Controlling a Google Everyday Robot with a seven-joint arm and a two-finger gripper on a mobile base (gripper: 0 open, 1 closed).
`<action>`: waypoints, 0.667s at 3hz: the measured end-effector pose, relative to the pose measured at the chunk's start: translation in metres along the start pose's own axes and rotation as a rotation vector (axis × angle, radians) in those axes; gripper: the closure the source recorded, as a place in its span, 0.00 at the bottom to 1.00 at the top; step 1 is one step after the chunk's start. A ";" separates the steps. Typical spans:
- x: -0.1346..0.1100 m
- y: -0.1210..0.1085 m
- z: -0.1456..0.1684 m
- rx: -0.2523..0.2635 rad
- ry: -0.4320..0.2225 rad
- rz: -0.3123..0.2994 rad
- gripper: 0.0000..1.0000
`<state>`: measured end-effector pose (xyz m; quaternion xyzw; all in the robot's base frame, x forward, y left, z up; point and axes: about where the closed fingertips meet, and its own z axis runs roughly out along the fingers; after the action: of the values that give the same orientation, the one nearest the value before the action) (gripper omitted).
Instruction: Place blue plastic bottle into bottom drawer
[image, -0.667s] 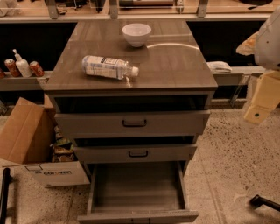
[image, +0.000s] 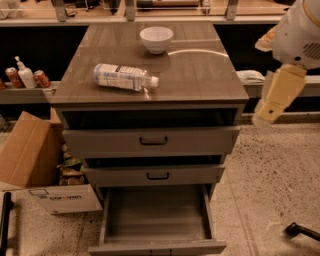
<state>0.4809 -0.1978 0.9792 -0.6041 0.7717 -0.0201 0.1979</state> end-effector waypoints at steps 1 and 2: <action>-0.040 -0.028 0.017 0.009 -0.072 -0.012 0.00; -0.085 -0.045 0.053 -0.016 -0.135 -0.020 0.00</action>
Offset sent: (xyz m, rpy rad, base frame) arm 0.1142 0.1266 -0.0302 0.1918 -0.0168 0.0903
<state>0.5559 -0.1192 0.9663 -0.6134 0.7506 0.0250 0.2445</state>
